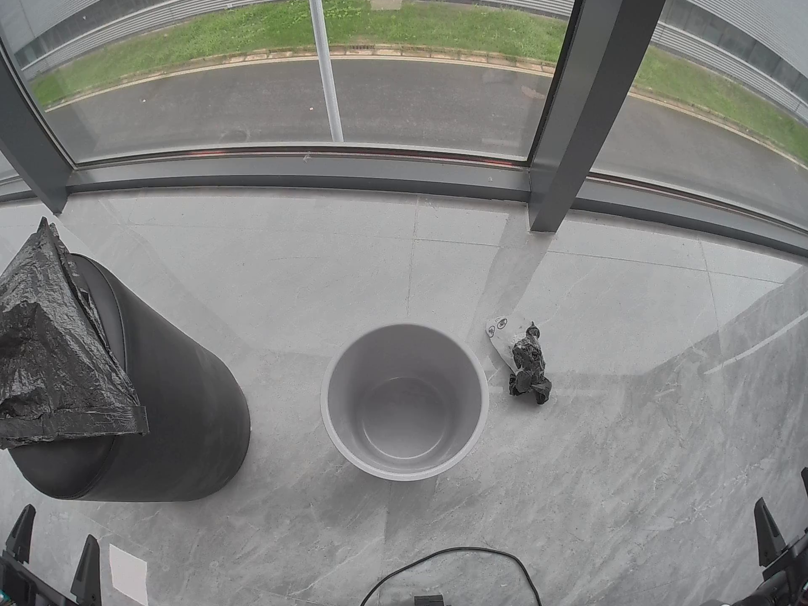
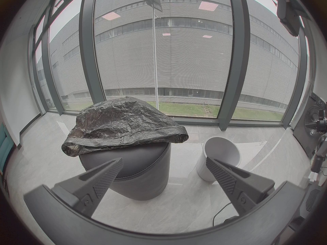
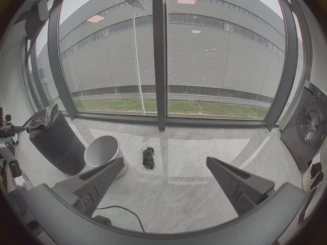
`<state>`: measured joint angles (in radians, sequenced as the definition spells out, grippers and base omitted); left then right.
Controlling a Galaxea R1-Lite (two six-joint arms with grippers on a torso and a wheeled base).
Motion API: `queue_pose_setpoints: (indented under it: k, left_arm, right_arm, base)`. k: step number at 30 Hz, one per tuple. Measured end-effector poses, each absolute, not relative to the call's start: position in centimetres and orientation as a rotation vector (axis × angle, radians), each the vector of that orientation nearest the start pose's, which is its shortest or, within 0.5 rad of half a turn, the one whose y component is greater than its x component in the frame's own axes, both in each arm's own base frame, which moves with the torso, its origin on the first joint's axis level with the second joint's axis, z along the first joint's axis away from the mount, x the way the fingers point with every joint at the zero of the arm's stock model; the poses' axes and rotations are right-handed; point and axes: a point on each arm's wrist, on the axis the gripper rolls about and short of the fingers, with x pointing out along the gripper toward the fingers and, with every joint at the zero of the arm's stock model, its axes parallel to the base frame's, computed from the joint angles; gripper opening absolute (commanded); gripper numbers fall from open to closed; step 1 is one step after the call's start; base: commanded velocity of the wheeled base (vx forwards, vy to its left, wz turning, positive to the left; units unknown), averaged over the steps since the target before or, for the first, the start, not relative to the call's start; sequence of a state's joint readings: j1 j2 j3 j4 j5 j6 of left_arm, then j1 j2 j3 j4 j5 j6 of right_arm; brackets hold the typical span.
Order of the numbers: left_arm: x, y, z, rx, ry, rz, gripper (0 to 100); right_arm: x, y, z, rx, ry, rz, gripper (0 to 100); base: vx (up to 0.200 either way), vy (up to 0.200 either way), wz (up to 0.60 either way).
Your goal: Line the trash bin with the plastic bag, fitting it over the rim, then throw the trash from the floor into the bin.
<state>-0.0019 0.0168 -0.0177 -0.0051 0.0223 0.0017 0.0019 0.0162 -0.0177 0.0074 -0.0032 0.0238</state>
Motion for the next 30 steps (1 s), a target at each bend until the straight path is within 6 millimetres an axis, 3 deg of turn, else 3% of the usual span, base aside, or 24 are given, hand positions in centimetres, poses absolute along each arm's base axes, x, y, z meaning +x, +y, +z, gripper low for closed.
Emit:
queue_pose_setpoints:
  k: [22, 26, 30]
  left_arm:
    - [-2.3, 0.1, 8.2, -0.026, -0.002, 0.016, 100]
    - [-2.7, 0.1, 10.3, -0.085, -0.038, -0.003, 100]
    - [-3.4, 0.2, 14.6, -0.113, -0.084, -0.049, 100]
  right_arm:
    - [-2.3, 0.0, 8.0, 0.023, 0.005, 0.001, 100]
    - [-2.3, 0.0, 8.0, 0.023, 0.004, 0.001, 100]
    - [-2.3, 0.0, 8.0, 0.024, 0.004, 0.001, 100]
  base:
    - [0.000, 0.000, 0.00]
    - [0.000, 0.000, 0.00]
    - [0.000, 0.000, 0.00]
